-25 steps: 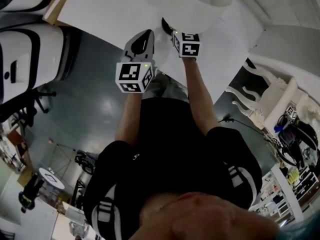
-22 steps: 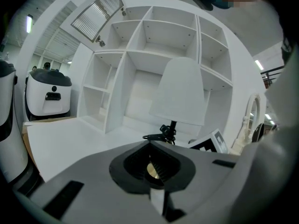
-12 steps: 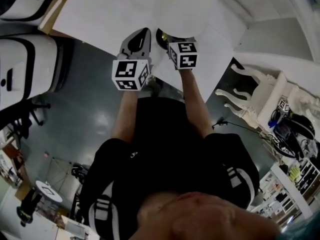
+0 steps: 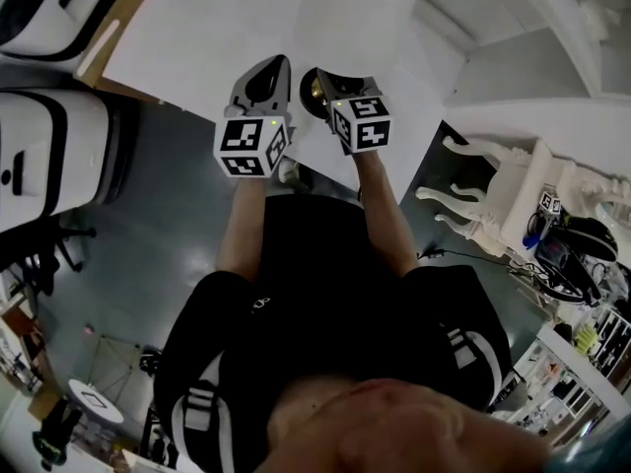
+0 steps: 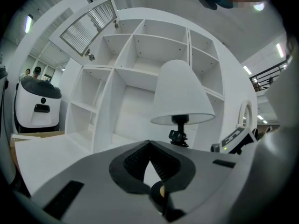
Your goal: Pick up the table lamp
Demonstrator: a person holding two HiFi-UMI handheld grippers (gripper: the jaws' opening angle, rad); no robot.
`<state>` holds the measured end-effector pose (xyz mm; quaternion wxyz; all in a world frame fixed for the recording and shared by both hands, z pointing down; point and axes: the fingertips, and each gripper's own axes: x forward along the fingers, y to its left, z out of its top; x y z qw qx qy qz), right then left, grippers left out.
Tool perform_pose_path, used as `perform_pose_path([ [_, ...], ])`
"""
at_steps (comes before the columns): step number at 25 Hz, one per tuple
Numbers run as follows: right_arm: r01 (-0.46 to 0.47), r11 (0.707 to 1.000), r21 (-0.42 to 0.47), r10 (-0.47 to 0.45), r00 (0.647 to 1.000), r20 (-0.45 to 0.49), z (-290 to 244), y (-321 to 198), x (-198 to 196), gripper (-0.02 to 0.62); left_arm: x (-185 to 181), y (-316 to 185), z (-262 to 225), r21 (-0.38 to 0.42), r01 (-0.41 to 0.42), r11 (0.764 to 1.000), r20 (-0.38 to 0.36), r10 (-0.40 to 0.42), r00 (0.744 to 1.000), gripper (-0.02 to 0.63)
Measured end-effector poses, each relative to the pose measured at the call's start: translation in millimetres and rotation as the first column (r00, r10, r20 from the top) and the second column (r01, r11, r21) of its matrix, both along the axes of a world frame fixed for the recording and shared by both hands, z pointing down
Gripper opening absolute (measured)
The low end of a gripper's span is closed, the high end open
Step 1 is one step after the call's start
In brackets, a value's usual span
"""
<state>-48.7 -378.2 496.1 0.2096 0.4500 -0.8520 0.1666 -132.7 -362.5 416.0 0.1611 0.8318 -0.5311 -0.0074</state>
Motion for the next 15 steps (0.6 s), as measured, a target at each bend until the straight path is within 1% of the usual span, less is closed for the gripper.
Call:
perform_pose_path([
  [4, 0.015, 1.0, 0.01, -0.015, 1.0, -0.001, -15.9, 2.1, -1.2, 0.107, -2.8, -1.6, -11.7, 0.023, 0.005, 1.0, -0.018, -0.005, 1.0, 0.009],
  [10, 0.037, 0.999, 0.01, -0.037, 0.999, 0.001, -34.8, 0.4, -5.2, 0.107, -5.2, -5.8, -16.7, 0.033, 0.011, 0.999, -0.027, -0.01, 1.0, 0.009],
  [15, 0.053, 0.998, 0.019, -0.054, 0.998, 0.034, -52.5, -3.2, -9.2, 0.107, -8.8, -14.3, -22.1, 0.041, 0.019, 0.999, -0.022, -0.018, 1.0, 0.009],
])
